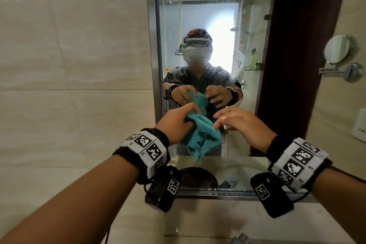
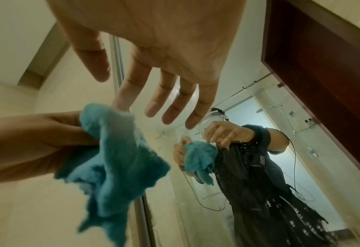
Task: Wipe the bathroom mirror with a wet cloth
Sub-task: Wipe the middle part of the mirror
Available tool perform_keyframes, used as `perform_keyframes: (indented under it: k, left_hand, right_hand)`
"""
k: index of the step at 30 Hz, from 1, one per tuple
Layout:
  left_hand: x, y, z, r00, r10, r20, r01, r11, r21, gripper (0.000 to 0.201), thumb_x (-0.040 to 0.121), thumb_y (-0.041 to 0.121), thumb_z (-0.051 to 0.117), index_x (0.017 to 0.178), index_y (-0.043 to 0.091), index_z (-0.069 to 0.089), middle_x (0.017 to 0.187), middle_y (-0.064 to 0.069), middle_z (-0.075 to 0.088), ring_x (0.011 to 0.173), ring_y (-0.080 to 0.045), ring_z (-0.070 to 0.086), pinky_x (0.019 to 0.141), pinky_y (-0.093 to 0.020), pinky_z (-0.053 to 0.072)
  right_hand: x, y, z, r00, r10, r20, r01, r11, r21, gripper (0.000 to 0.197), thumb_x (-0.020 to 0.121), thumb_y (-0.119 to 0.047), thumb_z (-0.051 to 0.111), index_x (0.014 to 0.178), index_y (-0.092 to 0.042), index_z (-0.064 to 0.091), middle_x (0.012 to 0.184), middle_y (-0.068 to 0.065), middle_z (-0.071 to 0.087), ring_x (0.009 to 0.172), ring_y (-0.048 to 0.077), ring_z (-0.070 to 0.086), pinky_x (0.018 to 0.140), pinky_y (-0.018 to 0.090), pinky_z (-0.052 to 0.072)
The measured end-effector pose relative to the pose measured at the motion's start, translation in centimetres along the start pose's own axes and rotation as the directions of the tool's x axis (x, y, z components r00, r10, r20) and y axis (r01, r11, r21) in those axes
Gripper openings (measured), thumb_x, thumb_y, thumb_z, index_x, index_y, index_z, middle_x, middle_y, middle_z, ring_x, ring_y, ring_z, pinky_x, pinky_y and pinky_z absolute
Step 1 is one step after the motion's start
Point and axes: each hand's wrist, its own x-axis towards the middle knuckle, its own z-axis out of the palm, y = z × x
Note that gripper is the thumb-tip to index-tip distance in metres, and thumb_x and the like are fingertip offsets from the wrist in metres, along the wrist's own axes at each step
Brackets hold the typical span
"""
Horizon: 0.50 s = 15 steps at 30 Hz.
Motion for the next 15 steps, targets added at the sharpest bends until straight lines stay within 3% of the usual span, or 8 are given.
perform_keyframes:
  k: [2, 4, 6, 8, 10, 11, 15]
  left_hand:
    - [-0.3, 0.1, -0.2, 1.0, 0.01, 0.029, -0.007, 0.995, -0.1, 0.024, 0.092, 0.006, 0.049, 0.109, 0.022, 0.054, 0.106, -0.006, 0.061, 0.093, -0.022, 0.061, 0.08, -0.035, 0.055]
    - [-0.5, 0.2, -0.4, 0.998, 0.024, 0.059, -0.012, 0.98, -0.196, 0.028, 0.092, 0.004, 0.049, 0.109, 0.025, 0.054, 0.108, -0.006, 0.06, 0.096, -0.025, 0.061, 0.083, -0.039, 0.054]
    - [-0.7, 0.3, -0.7, 0.995, 0.029, 0.095, -0.003, 0.964, -0.264, 0.028, 0.091, 0.006, 0.051, 0.11, 0.026, 0.054, 0.114, -0.004, 0.058, 0.098, -0.025, 0.061, 0.084, -0.042, 0.054]
    - [-0.9, 0.4, -0.7, 0.994, 0.022, 0.11, 0.013, 0.95, -0.311, 0.026, 0.088, 0.019, 0.056, 0.113, 0.025, 0.055, 0.119, -0.002, 0.055, 0.101, -0.021, 0.061, 0.086, -0.04, 0.054]
    - [-0.9, 0.2, -0.8, 0.996, 0.01, 0.086, 0.018, 0.948, -0.317, 0.038, 0.084, 0.035, 0.061, 0.121, 0.027, 0.053, 0.124, 0.001, 0.051, 0.104, -0.015, 0.059, 0.087, -0.032, 0.053]
    - [-1.0, 0.1, -0.8, 0.997, -0.001, 0.082, 0.027, 0.948, -0.317, 0.042, 0.085, 0.035, 0.063, 0.125, 0.028, 0.05, 0.125, 0.004, 0.05, 0.104, -0.012, 0.059, 0.085, -0.027, 0.053]
    - [-1.1, -0.9, -0.3, 1.0, 0.001, -0.012, -0.004, 0.98, -0.197, 0.043, 0.084, 0.021, 0.068, 0.123, 0.029, 0.051, 0.112, 0.007, 0.059, 0.099, -0.011, 0.061, 0.086, -0.027, 0.053]
  right_hand:
    - [0.2, -0.2, 0.6, 0.999, 0.004, -0.05, -0.006, 0.999, -0.035, 0.009, 0.084, -0.026, 0.066, 0.085, -0.017, 0.067, 0.106, -0.005, 0.06, 0.093, 0.006, 0.059, 0.084, 0.028, 0.048]
    - [0.5, -0.1, 1.5, 0.999, 0.027, -0.047, -0.03, 0.997, -0.069, 0.032, 0.074, -0.023, 0.077, 0.097, -0.023, 0.054, 0.102, -0.001, 0.059, 0.08, 0.016, 0.061, 0.071, 0.031, 0.055]
    - [1.0, -0.1, 2.3, 0.998, 0.035, -0.045, -0.04, 0.991, -0.129, 0.047, 0.071, -0.021, 0.079, 0.105, -0.03, 0.048, 0.099, -0.006, 0.058, 0.07, 0.011, 0.059, 0.062, 0.022, 0.052]
    - [1.3, 0.1, 2.8, 0.995, -0.002, -0.095, -0.013, 0.988, -0.154, 0.042, 0.074, -0.014, 0.076, 0.105, -0.03, 0.053, 0.094, -0.01, 0.058, 0.065, -0.001, 0.054, 0.057, 0.01, 0.043]
    - [1.6, 0.0, 3.2, 0.989, -0.047, -0.139, 0.029, 0.991, -0.131, 0.034, 0.076, -0.008, 0.072, 0.099, -0.028, 0.057, 0.092, -0.011, 0.06, 0.069, -0.006, 0.054, 0.06, 0.007, 0.041]
    - [1.8, 0.1, 3.3, 0.987, -0.066, -0.148, 0.05, 0.993, -0.108, 0.033, 0.077, -0.005, 0.07, 0.097, -0.028, 0.057, 0.093, -0.01, 0.06, 0.072, -0.007, 0.055, 0.062, 0.007, 0.042]
    - [2.5, -0.1, 3.8, 0.988, -0.072, -0.138, 0.082, 0.994, 0.066, 0.05, 0.078, 0.004, 0.067, 0.112, -0.027, 0.047, 0.105, -0.003, 0.06, 0.082, -0.003, 0.062, 0.069, 0.014, 0.05]
